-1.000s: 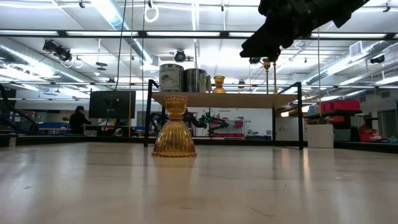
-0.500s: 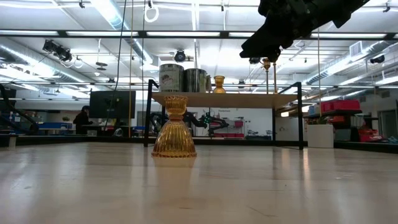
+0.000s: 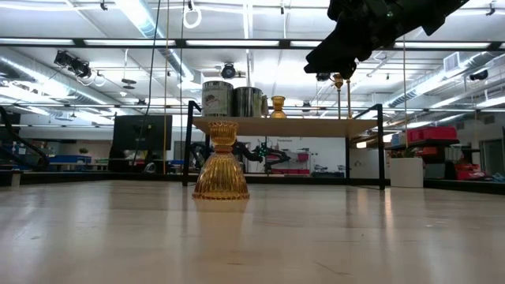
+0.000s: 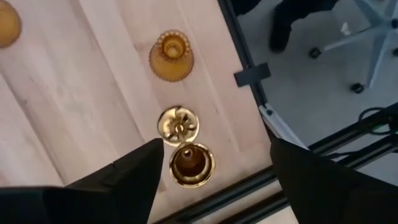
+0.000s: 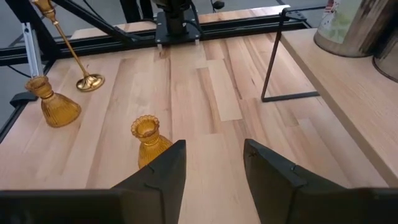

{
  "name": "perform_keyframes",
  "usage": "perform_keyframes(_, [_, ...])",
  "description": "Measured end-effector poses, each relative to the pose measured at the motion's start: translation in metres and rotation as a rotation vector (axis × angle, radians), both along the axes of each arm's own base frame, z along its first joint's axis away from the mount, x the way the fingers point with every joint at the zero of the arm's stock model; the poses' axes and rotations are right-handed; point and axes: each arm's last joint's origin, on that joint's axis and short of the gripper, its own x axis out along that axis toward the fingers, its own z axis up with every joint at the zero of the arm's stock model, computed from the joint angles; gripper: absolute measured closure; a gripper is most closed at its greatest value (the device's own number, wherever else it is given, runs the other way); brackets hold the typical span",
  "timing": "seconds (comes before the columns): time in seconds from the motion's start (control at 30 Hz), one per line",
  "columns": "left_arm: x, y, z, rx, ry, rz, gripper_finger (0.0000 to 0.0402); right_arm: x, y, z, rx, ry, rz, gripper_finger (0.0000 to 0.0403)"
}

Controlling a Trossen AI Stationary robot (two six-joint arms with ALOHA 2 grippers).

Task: Pick & Place candle stick holders
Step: Put the gold candle holder on the shelf aligned with the other gold candle holders

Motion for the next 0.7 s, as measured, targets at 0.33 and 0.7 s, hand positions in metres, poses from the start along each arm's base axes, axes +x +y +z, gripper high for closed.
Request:
perform_keyframes(0.33, [-0.001, 0.002, -0.003, 0.045, 0.019, 0.005, 0.0078, 0.000, 0.000, 0.000, 0.000, -0.002, 0.000, 0.0238])
perform_keyframes(0.7, [0.005, -0.008, -0.029, 0.105, 0.108, -0.003, 0.0076, 0.000, 0.000, 0.000, -0.002, -0.003, -0.003, 0.0238])
